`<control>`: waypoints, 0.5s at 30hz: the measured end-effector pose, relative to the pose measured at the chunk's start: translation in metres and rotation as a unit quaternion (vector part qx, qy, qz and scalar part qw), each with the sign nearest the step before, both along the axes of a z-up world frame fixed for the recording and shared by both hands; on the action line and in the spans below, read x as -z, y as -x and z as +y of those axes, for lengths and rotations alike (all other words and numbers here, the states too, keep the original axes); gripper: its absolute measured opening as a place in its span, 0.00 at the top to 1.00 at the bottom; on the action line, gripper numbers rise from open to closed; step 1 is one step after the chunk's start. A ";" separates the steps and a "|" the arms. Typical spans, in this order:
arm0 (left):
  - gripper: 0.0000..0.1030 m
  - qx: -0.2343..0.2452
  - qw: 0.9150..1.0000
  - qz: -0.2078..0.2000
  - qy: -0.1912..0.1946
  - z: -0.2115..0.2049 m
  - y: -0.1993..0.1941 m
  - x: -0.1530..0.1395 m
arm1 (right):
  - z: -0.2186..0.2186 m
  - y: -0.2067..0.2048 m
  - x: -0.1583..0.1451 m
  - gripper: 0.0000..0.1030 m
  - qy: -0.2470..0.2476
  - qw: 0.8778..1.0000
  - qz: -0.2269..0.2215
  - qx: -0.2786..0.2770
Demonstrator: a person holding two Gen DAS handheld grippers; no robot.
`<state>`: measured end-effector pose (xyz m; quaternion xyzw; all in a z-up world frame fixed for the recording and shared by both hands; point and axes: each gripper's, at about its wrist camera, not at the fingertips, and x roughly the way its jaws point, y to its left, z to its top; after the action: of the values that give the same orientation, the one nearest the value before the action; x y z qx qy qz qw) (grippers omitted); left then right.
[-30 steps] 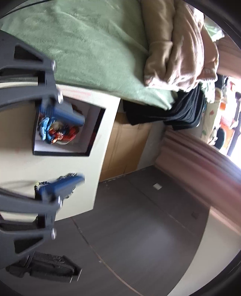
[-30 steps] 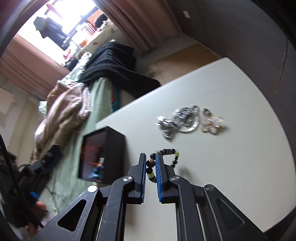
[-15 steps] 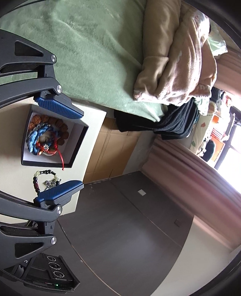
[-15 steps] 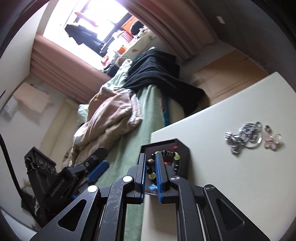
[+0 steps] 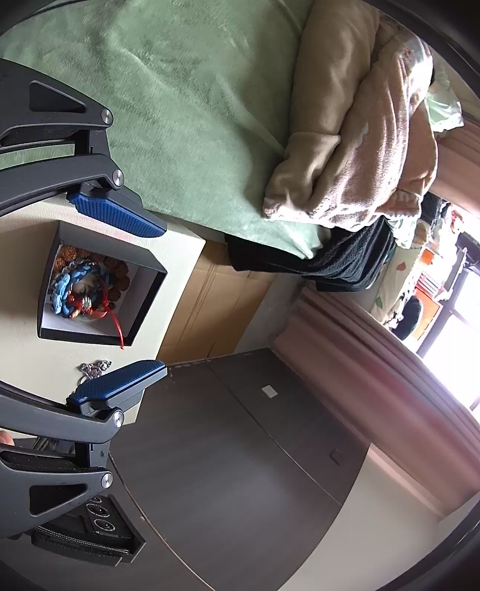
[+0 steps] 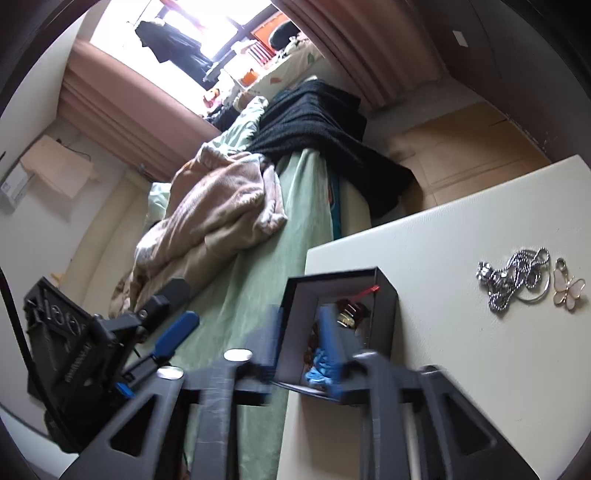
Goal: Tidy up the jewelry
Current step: 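Place the green-black bead bracelet into the black box with the right gripper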
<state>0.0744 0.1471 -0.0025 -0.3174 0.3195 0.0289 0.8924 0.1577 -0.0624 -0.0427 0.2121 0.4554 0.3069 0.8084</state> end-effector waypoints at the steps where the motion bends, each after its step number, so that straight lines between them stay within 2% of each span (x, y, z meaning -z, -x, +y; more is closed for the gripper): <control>1: 0.32 0.000 1.000 0.000 -0.002 -0.001 0.000 0.000 | -0.003 0.001 0.001 0.58 0.000 1.000 0.000 0.006; 6: 0.32 0.012 1.000 0.003 -0.007 -0.010 -0.002 0.000 | -0.027 0.002 -0.001 0.57 -0.017 1.000 0.004 0.019; 8: 0.32 0.021 1.000 0.005 -0.014 -0.017 -0.004 0.000 | -0.037 0.003 -0.002 0.48 -0.011 1.000 0.005 0.027; 10: 0.32 0.030 0.999 0.005 -0.021 -0.026 -0.006 0.000 | -0.048 0.006 -0.003 0.44 -0.008 0.999 0.002 0.037; 15: 0.32 0.065 0.997 0.003 -0.034 -0.056 -0.010 0.001 | -0.077 0.011 -0.005 0.44 0.013 0.998 0.006 0.060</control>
<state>0.0840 0.0913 -0.0030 -0.2656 0.3414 -0.0173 0.9015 0.1468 -0.1391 -0.0376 0.2305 0.4508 0.2506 0.8251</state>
